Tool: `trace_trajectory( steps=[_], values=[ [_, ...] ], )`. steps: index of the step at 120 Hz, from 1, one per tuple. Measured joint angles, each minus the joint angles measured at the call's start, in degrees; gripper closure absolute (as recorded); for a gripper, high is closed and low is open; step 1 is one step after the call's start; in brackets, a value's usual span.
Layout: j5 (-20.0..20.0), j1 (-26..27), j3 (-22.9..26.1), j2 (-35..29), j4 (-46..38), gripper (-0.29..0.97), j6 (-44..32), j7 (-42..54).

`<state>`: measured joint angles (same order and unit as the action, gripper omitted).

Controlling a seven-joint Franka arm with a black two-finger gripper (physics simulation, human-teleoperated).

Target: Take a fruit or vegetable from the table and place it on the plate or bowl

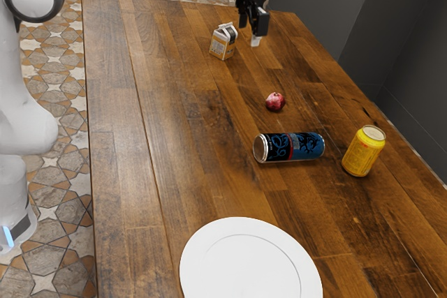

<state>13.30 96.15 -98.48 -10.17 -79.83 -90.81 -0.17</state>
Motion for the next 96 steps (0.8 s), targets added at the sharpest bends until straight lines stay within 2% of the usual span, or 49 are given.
trace_trajectory(
  steps=[42,60,74,96],
  values=[
    [-0.1,-0.09,-0.12,-0.18,-0.08,0.02,-0.57,-0.61],
    [0.28,1.2,2.58,0.54,-0.23,0.02,-1.53,-0.87],
    [3.81,2.7,3.08,0.99,-2.47,0.02,-8.7,-1.01],
    [3.7,2.68,2.58,-1.83,-5.44,0.02,-16.34,-2.53]
  ],
)
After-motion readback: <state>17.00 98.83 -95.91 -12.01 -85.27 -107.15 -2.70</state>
